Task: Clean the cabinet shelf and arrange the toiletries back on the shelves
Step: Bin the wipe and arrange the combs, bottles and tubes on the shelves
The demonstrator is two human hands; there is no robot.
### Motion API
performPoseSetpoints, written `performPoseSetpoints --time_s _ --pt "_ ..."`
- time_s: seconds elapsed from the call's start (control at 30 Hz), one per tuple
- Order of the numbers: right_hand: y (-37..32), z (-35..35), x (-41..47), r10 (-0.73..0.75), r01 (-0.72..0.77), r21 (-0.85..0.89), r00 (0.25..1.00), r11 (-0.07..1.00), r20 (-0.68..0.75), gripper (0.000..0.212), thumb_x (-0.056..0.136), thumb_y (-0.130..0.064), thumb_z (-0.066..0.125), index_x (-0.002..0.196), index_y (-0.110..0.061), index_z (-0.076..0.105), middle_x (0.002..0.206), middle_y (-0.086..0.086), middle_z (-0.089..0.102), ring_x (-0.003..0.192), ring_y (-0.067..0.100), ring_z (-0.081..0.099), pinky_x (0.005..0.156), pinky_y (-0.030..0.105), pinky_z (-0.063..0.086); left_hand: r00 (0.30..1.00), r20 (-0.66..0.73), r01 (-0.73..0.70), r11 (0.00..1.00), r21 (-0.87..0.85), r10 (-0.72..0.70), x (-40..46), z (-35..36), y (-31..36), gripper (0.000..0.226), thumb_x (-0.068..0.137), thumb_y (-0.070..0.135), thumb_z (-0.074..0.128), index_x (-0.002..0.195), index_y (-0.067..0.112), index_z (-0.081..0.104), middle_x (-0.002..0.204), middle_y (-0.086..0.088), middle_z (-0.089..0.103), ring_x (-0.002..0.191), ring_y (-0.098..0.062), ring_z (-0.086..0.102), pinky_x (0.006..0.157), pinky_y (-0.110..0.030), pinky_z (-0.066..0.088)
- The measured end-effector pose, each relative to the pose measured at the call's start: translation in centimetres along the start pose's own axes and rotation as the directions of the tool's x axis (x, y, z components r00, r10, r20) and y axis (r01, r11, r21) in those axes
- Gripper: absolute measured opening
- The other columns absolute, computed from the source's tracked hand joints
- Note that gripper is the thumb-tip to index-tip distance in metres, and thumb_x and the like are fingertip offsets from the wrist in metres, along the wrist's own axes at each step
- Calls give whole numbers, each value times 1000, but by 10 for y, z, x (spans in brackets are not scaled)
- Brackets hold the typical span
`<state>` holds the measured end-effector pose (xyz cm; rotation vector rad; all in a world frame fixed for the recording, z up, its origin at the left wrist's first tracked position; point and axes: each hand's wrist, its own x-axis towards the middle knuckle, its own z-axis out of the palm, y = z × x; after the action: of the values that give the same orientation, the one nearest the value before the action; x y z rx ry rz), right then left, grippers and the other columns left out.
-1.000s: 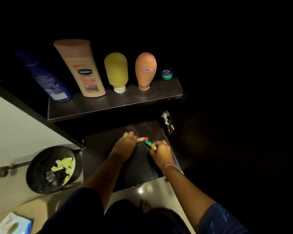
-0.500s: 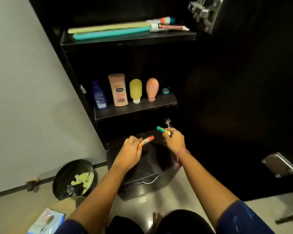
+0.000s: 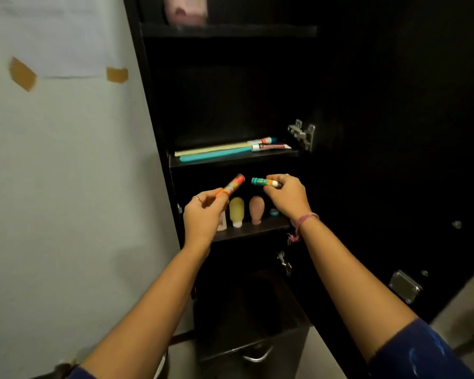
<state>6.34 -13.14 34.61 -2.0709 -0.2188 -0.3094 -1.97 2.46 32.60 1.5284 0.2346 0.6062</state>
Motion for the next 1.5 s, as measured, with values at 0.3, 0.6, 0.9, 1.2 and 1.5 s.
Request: performPoseSetpoints --time_s 0.3,0.6,0.9,1.2,1.5 --pt "-106 -62 79 -290 297 209 955 932 -66 31 83 -14 68 114 -16 65 103 -3 65 95 8 62 84 22 52 976 215 176 643 -745 -19 54 38 126 38 86 -1 56 123 -3 48 103 -19 69 97 -21 70 82 -27 58" --pt "-178 -111 148 -496 519 342 854 783 -160 34 81 -7 70 115 -8 64 104 -1 66 96 9 65 89 24 54 932 116 -305 916 -262 343 133 80 233 18 86 6 57 102 13 61 104 -8 66 105 -17 63 83 -21 54" --pt "-206 -110 216 -496 507 126 862 853 -107 33 81 -12 71 114 -12 66 110 -3 64 104 8 59 97 21 45 866 -21 -415 741 527 500 197 100 260 35 77 19 67 110 9 64 106 -3 69 102 -16 62 90 -24 46" --pt "-220 -99 250 -459 460 -270 886 846 71 36 85 -18 66 120 -9 62 121 9 62 114 22 56 96 27 44 919 71 -300 571 764 387 209 113 270 70 86 9 57 143 8 17 128 -18 47 116 -32 51 94 -39 45" --pt "-226 -99 261 -345 401 -379 915 834 210 36 88 -20 62 122 -7 60 122 9 61 110 22 57 93 29 46 930 147 -314 518 795 338 218 116 274 74 87 8 56 147 20 13 130 -16 46 114 -27 51 93 -40 46"
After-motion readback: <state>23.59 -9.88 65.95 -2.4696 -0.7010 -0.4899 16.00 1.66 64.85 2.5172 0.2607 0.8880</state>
